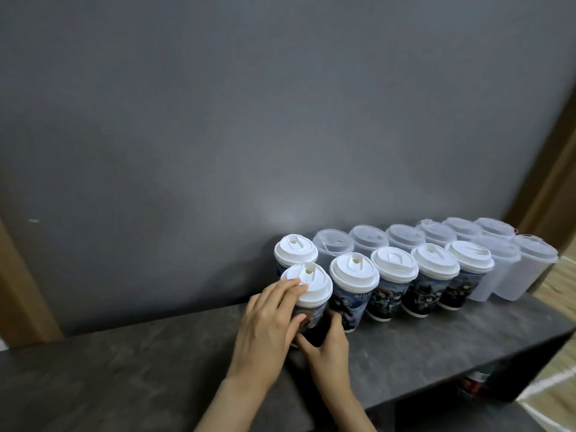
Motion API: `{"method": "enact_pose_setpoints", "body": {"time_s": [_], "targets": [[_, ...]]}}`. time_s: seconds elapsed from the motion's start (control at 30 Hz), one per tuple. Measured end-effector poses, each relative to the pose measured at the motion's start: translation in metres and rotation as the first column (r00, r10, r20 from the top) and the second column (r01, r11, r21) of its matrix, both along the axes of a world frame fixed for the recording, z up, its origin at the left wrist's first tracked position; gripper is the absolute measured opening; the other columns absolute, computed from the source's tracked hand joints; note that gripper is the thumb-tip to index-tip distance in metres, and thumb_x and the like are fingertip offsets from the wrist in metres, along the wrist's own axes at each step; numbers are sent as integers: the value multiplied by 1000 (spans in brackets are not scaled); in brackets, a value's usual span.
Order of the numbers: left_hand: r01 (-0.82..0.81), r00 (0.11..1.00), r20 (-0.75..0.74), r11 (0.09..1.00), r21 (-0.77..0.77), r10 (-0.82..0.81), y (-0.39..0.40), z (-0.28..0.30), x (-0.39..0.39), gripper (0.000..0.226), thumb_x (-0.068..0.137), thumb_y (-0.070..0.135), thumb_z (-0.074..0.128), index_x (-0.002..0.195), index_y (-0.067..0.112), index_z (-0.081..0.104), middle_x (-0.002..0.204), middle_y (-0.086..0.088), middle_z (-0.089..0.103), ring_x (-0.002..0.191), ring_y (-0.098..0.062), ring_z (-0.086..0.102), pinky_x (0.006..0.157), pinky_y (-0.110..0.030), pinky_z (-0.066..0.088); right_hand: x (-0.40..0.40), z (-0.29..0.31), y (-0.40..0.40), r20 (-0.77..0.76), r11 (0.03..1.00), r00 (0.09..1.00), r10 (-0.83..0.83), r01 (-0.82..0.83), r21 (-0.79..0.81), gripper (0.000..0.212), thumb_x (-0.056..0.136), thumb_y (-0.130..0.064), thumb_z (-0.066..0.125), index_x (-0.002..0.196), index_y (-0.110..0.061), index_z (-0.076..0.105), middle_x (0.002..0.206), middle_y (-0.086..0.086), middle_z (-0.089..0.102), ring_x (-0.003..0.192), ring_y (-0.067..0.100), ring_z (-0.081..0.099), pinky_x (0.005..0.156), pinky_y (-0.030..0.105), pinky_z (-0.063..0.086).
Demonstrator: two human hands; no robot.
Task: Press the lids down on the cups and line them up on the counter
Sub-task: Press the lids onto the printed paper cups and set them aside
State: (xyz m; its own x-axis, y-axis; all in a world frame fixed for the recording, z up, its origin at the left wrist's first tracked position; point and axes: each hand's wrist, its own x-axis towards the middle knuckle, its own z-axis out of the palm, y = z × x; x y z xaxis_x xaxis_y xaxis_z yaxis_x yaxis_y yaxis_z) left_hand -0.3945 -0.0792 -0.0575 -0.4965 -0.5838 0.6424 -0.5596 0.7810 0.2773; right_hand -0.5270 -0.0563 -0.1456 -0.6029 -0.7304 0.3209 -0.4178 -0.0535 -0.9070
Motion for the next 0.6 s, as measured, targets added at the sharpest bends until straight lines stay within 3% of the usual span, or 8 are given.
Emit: {"method": "enact_pose_setpoints", "body": {"time_s": [0.07, 0.23, 0.4, 0.5, 0.6], "targets": [[-32, 999, -16, 999, -3, 32, 1, 0, -7, 53, 73, 15, 83, 122, 18, 64, 129, 8, 61, 120, -12, 58, 94, -26, 40, -5, -3, -3, 24, 1000, 1000, 11, -11, 2, 52, 69, -14, 88, 108, -23, 55, 107, -1, 68, 103, 10, 65, 82, 12, 47], [-109, 991, -72, 994, -7, 109, 5, -2, -21, 49, 73, 13, 82, 118, 18, 65, 125, 7, 61, 112, -13, 60, 91, -26, 41, -8, -8, -7, 66, 999, 997, 46, -44, -32, 58, 69, -13, 88, 117, -9, 55, 112, 7, 67, 106, 22, 64, 92, 39, 51], [-168, 979, -127, 985, -35, 162, 10, -8, -28, 47, 76, 13, 80, 120, 18, 63, 126, 5, 58, 111, -13, 59, 93, -27, 42, -7, -6, -3, 111, 999, 993, 32, -31, -11, 65, 66, -9, 90, 121, -8, 55, 114, 7, 64, 110, 21, 61, 96, 38, 49], [-200, 961, -206, 978, -60, 184, 16, -15, -23, 36, 89, 21, 67, 124, 18, 59, 128, 5, 55, 116, -11, 55, 97, -27, 42, -6, -7, 7, 119, 999, 992, 38, -39, 8, 69, 62, -3, 91, 122, -4, 56, 115, 9, 61, 110, 23, 60, 98, 41, 49], [-312, 920, -274, 947, -74, 282, 22, -33, 1, 31, 93, 28, 50, 121, 19, 56, 124, 2, 58, 111, -11, 56, 96, -26, 42, 1, -13, 26, 57, 998, 998, 37, -40, 53, 56, 61, 6, 85, 108, -10, 58, 104, 10, 58, 95, 28, 63, 89, 42, 54]]}}
